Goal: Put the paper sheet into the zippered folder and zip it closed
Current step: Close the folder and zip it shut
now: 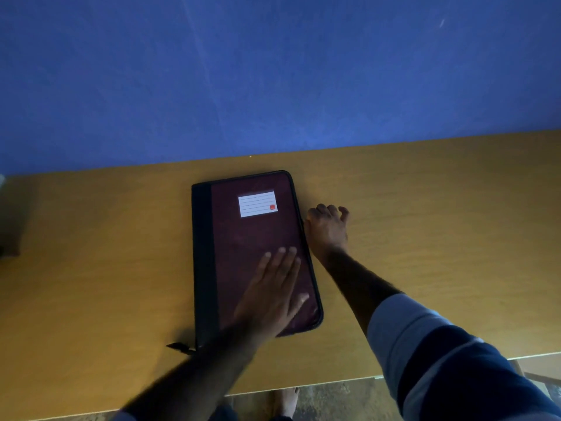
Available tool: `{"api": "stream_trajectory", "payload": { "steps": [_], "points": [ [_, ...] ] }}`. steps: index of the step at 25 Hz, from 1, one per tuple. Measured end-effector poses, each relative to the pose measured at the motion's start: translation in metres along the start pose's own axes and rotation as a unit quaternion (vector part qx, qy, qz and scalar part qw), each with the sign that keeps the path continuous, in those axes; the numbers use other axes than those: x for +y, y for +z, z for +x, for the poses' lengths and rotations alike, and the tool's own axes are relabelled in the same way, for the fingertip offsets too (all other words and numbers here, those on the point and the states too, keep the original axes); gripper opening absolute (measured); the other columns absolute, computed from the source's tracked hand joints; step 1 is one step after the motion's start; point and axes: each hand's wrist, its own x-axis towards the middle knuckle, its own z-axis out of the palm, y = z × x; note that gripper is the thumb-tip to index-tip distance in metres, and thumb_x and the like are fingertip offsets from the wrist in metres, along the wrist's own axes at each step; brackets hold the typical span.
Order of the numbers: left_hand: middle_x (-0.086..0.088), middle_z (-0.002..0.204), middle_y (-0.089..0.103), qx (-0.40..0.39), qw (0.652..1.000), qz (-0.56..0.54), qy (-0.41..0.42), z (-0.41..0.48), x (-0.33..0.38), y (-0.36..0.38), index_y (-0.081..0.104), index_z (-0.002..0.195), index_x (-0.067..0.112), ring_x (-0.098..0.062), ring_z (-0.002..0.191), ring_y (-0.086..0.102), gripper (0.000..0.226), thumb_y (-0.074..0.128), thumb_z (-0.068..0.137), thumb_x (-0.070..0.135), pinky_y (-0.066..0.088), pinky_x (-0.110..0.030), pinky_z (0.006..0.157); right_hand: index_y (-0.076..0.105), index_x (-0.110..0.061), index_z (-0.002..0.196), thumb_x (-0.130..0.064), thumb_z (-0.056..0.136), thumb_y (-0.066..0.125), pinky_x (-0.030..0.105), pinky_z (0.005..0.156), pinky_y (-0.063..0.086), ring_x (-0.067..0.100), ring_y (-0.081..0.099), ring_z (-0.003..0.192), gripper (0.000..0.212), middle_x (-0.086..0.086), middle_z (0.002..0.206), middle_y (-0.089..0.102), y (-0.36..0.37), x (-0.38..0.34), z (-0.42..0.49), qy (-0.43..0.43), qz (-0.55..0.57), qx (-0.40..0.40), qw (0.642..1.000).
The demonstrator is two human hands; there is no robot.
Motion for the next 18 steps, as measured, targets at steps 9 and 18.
{"api": "stream_trajectory", "payload": {
  "steps": [9,18],
  "points": [
    [-0.019,0.165,0.025,-0.074,0.981,-0.041,-0.172,0.154,-0.164,-0.062,0.02,0.158,0.001,-0.035,0.151,0.026,0.077,0.033,0.104,0.055,0.021,-0.052,0.123,0.065,-0.018,0.083,-0.019,0.093,0.059,0.057,0.107,0.033,0.025,0.061,0.094,0.012,0.001,0.09,0.065,0.0,-0.001,0.007,-0.01,-0.044,0.045,0.998],
    [-0.017,0.153,0.044,-0.04,0.978,-0.115,-0.172,0.165,-0.165,-0.052,0.038,0.149,0.005,-0.034,0.141,0.041,0.061,0.044,0.104,0.045,0.026,-0.049,0.12,0.066,-0.016,0.093,-0.022,0.097,0.06,0.059,0.109,0.033,0.027,0.063,0.097,0.01,0.004,0.094,0.068,-0.002,-0.002,0.04,-0.034,-0.045,0.078,0.995]
  ]
}}
